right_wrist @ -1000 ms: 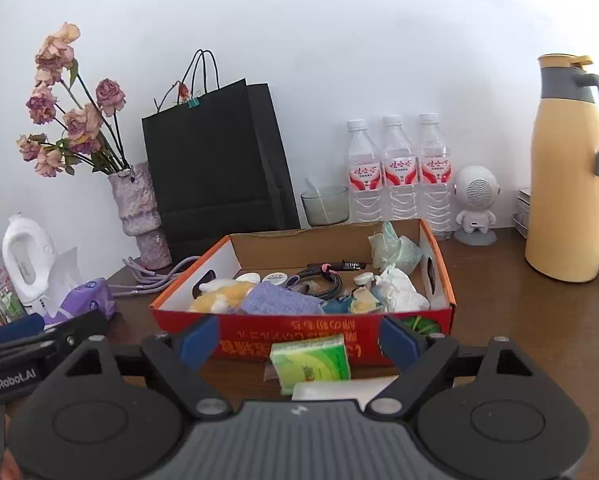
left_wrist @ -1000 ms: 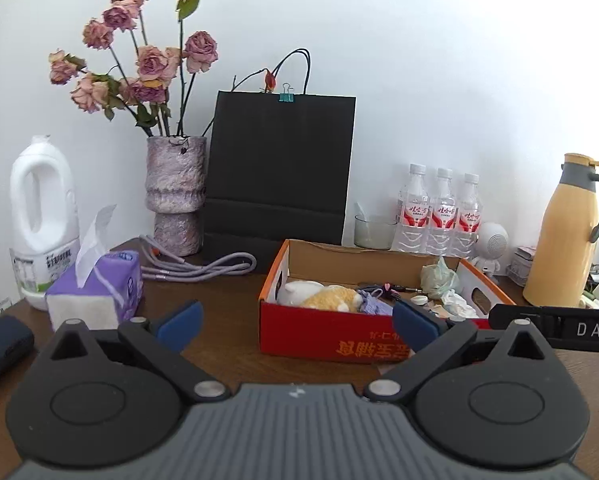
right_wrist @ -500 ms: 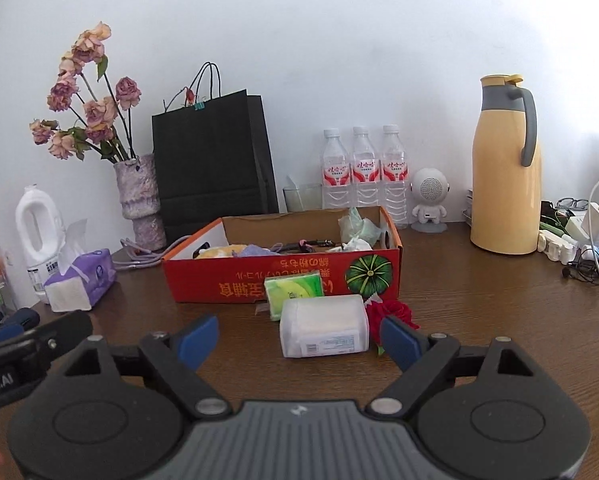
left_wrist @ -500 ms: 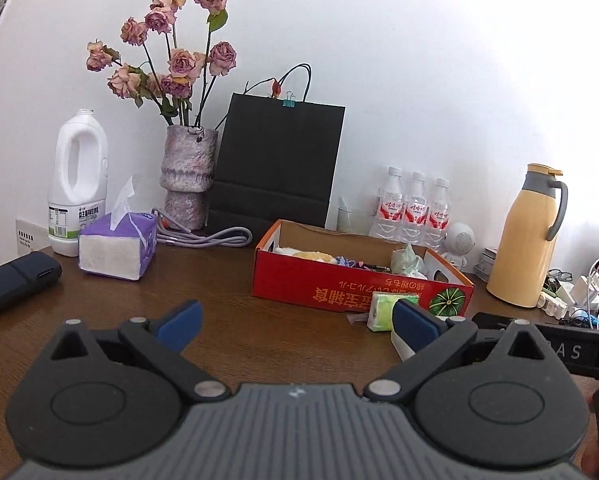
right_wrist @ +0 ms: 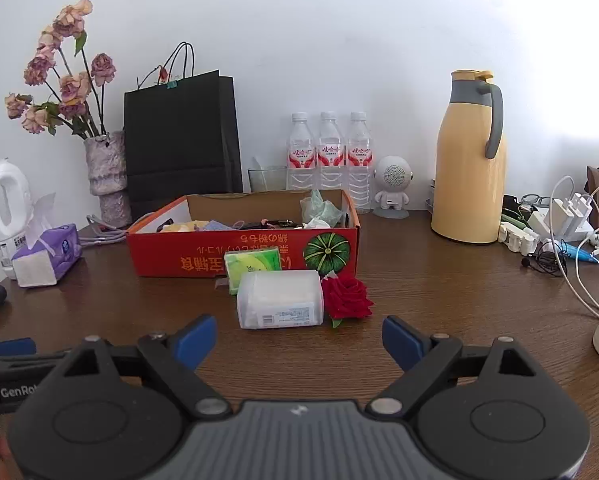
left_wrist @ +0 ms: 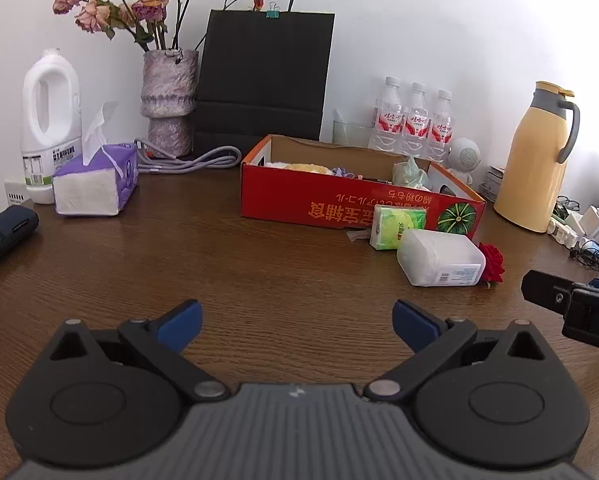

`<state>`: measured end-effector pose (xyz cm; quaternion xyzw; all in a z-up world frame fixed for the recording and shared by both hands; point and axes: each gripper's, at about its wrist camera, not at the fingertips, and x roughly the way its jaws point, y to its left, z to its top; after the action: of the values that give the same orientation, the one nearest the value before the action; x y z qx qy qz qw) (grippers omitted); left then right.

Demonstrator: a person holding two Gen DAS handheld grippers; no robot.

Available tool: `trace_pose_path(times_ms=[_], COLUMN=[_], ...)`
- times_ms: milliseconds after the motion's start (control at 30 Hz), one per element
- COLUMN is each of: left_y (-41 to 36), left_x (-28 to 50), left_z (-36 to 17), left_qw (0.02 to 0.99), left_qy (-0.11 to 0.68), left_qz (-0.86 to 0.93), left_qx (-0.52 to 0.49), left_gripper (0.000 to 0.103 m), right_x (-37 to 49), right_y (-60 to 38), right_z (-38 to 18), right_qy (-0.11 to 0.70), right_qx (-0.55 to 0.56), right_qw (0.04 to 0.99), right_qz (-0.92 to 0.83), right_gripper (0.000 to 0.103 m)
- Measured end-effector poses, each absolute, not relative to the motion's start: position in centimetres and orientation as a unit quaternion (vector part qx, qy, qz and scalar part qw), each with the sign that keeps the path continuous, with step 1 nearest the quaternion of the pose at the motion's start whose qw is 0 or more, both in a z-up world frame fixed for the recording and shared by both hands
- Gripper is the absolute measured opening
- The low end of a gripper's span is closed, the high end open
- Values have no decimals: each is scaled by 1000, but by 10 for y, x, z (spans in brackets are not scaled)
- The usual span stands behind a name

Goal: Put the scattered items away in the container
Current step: 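Move both tools back over the desk toward the wipes pack and rose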

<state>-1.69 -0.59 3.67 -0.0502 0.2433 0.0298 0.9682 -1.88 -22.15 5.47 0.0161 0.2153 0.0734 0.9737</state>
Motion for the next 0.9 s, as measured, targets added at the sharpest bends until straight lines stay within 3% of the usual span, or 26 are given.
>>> trace_pose_path(times_ms=[467, 900], left_y=[-27, -19], left_x=[10, 35], left_z=[4, 15], left_qw=[940, 944], left_qy=[339, 329], left_qz=[19, 7], left_qx=[33, -22], left_gripper=[103, 103], right_x=[7, 44], right_y=[-220, -226], right_z=[17, 24], right_qy=[298, 299], right_qx=[-7, -24], right_qw=[951, 948], right_qz=[83, 108], right_gripper=[93, 93])
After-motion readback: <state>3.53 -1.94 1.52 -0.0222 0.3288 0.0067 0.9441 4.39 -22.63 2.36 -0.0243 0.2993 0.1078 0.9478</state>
